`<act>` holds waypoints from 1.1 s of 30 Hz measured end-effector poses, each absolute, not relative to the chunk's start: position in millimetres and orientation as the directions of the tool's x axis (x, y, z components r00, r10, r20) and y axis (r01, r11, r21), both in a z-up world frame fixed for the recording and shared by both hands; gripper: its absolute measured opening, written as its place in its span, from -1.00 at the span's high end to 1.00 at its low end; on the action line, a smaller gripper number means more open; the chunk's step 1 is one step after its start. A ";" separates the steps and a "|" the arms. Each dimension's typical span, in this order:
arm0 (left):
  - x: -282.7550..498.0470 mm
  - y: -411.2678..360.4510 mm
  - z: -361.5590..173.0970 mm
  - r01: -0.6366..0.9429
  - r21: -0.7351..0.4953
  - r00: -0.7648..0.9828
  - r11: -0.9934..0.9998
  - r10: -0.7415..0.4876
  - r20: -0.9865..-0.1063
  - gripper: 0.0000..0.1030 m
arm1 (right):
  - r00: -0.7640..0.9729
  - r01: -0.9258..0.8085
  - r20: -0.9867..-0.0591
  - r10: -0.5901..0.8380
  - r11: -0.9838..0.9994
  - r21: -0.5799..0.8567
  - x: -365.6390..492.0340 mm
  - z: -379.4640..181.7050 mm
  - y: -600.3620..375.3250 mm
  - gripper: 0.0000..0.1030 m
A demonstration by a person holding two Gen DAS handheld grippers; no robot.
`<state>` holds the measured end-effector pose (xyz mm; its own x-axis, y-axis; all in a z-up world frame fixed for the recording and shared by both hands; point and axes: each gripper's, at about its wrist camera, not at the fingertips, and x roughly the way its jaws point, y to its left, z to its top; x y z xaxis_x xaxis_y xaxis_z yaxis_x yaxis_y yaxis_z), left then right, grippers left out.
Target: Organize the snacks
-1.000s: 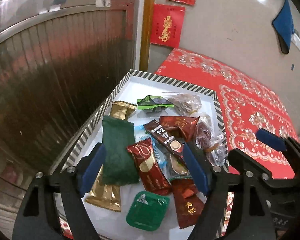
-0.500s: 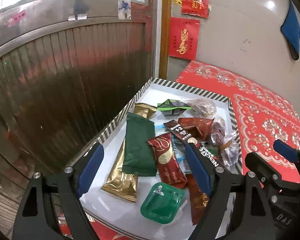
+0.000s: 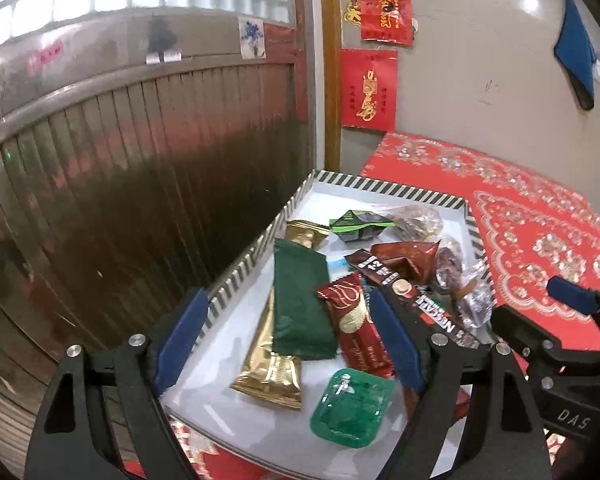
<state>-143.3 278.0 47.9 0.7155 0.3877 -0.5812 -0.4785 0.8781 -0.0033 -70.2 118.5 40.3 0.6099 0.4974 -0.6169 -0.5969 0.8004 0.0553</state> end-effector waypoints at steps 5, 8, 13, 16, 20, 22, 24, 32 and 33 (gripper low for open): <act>-143.1 279.9 47.3 -0.480 -0.001 0.705 0.877 0.385 -0.596 -0.62 | 0.618 -0.591 -0.613 0.493 0.805 0.051 -69.3 40.9 119.0 -0.70; -146.2 281.8 48.3 -0.460 -0.035 0.725 0.887 0.353 -0.591 -0.62 | 0.625 -0.583 -0.615 0.481 0.812 0.042 -68.2 39.7 119.3 -0.70; -144.4 281.4 47.5 -0.444 -0.044 0.725 0.895 0.330 -0.604 -0.62 | 0.610 -0.589 -0.626 0.485 0.806 0.050 -66.5 36.7 121.9 -0.70; -143.2 280.2 46.2 -0.438 -0.040 0.723 0.898 0.325 -0.609 -0.62 | 0.615 -0.595 -0.623 0.484 0.803 0.037 -68.9 36.9 123.8 -0.70; -143.3 279.0 45.3 -0.441 -0.027 0.719 0.897 0.335 -0.609 -0.62 | 0.607 -0.602 -0.625 0.491 0.798 0.042 -70.0 35.2 125.0 -0.70; -144.0 278.8 45.3 -0.440 -0.030 0.721 0.898 0.332 -0.608 -0.62 | 0.606 -0.602 -0.628 0.488 0.798 0.040 -70.2 33.9 125.7 -0.70; -144.4 278.7 45.6 -0.440 -0.031 0.721 0.897 0.333 -0.608 -0.62 | 0.602 -0.603 -0.632 0.489 0.797 0.043 -70.1 32.7 125.9 -0.70; -143.3 277.8 45.9 -0.433 -0.037 0.721 0.900 0.322 -0.614 -0.62 | 0.596 -0.605 -0.635 0.491 0.795 0.048 -69.7 31.5 125.2 -0.70; -143.5 278.0 46.0 -0.433 -0.040 0.722 0.900 0.320 -0.614 -0.62 | 0.596 -0.605 -0.636 0.491 0.795 0.047 -69.8 31.3 125.4 -0.70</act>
<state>-143.5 278.0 46.0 0.7217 0.3202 -0.6138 -0.4332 0.9004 -0.0396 -69.8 125.4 31.3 0.5956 0.4910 -0.6358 -0.6051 0.7948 0.0471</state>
